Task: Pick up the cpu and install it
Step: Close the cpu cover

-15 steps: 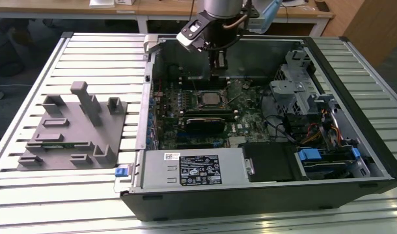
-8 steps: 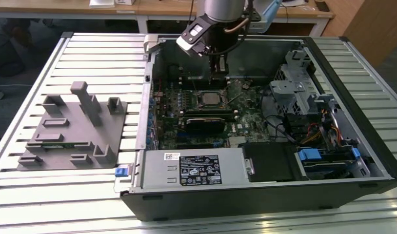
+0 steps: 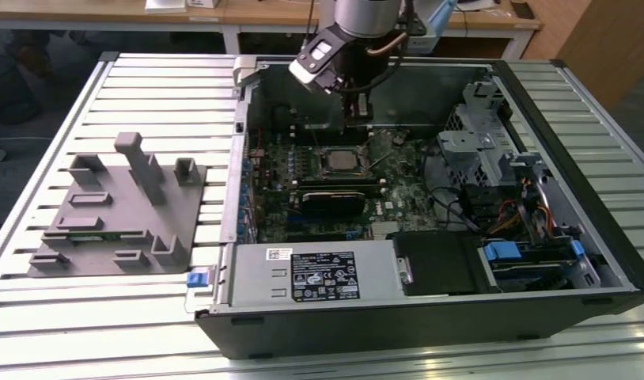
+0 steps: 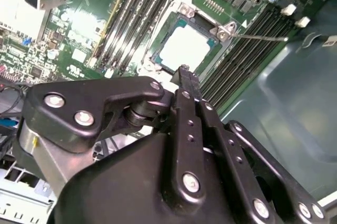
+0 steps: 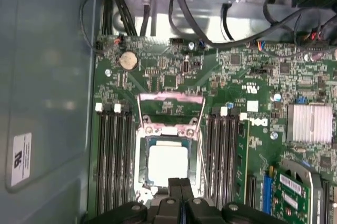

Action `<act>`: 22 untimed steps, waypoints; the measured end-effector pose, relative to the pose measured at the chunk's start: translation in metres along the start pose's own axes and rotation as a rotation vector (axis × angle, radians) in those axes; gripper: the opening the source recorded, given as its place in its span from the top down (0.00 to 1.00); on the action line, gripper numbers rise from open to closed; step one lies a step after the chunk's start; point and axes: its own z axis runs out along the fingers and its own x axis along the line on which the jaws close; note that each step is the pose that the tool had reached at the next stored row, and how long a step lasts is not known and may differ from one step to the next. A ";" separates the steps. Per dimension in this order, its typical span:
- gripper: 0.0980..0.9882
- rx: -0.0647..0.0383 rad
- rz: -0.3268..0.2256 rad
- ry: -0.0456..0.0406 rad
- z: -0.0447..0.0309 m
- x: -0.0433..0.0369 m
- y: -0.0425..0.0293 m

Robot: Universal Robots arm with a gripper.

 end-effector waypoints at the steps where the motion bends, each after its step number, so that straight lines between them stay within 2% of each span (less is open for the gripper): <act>1: 0.99 0.000 0.000 0.0000 0.0001 -0.0001 0.0016; 6: 0.99 0.000 -0.001 0.0007 0.0002 -0.0002 0.0065; 11: 0.99 0.000 -0.001 0.0019 -0.0074 0.0000 0.0070; 13: 0.99 0.000 -0.001 0.0024 -0.0073 -0.0001 0.0111; 18: 0.99 0.002 -0.001 0.0031 -0.0064 -0.0006 0.0293; 22: 0.99 0.003 -0.001 0.0030 -0.0044 -0.0006 0.0340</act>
